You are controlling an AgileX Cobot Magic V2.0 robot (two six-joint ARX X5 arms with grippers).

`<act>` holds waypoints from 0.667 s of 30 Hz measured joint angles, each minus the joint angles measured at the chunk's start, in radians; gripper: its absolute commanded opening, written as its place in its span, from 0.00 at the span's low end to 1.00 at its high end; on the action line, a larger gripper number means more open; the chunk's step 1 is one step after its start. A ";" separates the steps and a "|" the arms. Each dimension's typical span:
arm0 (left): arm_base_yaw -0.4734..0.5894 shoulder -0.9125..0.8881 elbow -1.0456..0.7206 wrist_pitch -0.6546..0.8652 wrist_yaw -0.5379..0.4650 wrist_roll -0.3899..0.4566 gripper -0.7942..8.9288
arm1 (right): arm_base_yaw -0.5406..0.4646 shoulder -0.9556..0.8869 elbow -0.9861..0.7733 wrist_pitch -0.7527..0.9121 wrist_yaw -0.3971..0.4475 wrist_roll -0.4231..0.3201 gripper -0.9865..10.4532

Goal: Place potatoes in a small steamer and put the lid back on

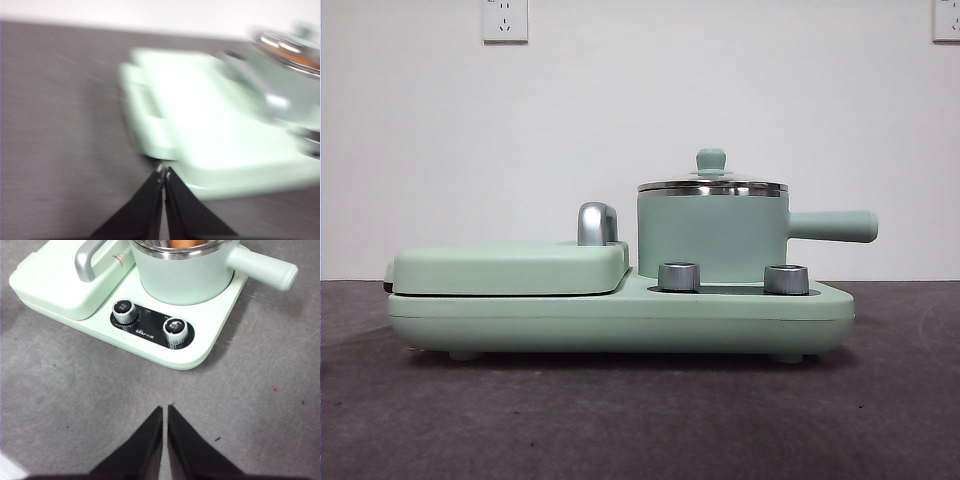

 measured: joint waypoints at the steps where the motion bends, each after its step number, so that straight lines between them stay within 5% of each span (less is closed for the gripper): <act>1: 0.005 -0.048 -0.048 0.005 -0.051 0.004 0.09 | 0.000 0.000 0.000 0.001 0.000 0.000 0.10; 4: 0.008 -0.173 -0.171 -0.005 -0.138 0.012 0.09 | 0.000 0.000 0.000 0.001 0.000 0.000 0.10; 20: 0.010 -0.204 -0.212 0.130 -0.147 0.015 0.09 | 0.000 0.000 -0.001 0.039 0.000 0.002 0.10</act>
